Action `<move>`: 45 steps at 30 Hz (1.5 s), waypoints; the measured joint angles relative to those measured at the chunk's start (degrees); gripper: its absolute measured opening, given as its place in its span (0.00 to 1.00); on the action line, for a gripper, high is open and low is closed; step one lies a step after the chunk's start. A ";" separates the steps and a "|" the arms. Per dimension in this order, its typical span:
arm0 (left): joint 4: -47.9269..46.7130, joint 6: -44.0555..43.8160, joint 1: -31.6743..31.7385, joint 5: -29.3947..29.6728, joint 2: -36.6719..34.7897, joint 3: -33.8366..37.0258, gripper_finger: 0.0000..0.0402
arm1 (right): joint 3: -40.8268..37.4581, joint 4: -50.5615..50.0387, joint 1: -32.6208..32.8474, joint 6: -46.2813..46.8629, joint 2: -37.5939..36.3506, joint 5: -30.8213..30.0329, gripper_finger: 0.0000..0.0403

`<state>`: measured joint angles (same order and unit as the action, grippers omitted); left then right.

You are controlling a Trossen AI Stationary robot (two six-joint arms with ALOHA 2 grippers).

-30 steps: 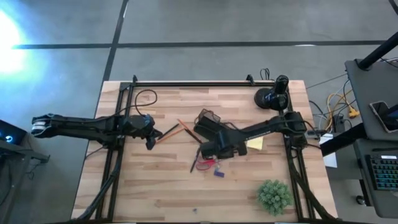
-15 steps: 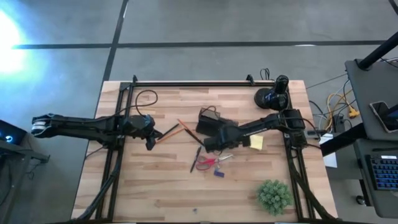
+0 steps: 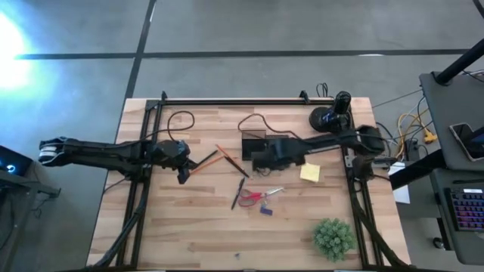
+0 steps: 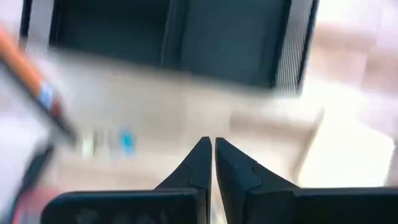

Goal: Pick and place office supplies into organizer
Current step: Put the sticky note into the desk organizer

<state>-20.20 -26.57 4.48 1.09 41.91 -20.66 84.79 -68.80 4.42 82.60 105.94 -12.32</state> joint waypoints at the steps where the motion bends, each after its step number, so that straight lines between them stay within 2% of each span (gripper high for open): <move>1: 0.27 0.07 0.02 0.00 0.01 -0.04 0.00 | -0.61 -1.54 1.21 0.00 -1.00 1.51 0.03; 4: 1.22 1.55 0.03 0.03 -0.06 -0.02 0.00 | -1.99 -9.81 5.71 0.69 -2.63 4.99 0.07; 8: 2.35 1.98 0.03 0.06 0.13 0.06 0.00 | -2.90 -16.87 12.09 -4.43 -3.01 6.13 0.19; 14: 5.59 1.88 0.03 -0.14 2.06 0.06 0.00 | -6.61 -15.52 18.33 -15.02 -2.18 0.18 0.43; 19: 7.10 1.89 0.03 -0.58 4.40 0.09 0.00 | -11.87 -12.74 22.01 -20.39 -1.54 -3.46 0.53; 27: 11.01 2.96 0.03 -0.60 8.97 0.22 0.00 | -20.61 -3.79 23.44 -24.59 -1.48 -5.07 0.56; 32: 14.63 2.97 0.03 -0.65 11.48 0.11 0.00 | -25.66 -2.14 22.25 -29.20 -1.50 -5.82 0.56; 40: 16.82 2.97 0.03 -0.71 13.33 0.22 0.00 | -29.67 1.66 14.80 -33.53 -1.65 -5.16 0.56; 45: 17.15 2.75 0.03 -0.71 14.63 0.24 0.00 | -31.24 5.55 8.88 -39.91 -2.22 -0.44 0.55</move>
<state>-3.05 -23.82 4.51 0.38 56.54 -20.43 53.55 -63.25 13.30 42.69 103.72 -12.76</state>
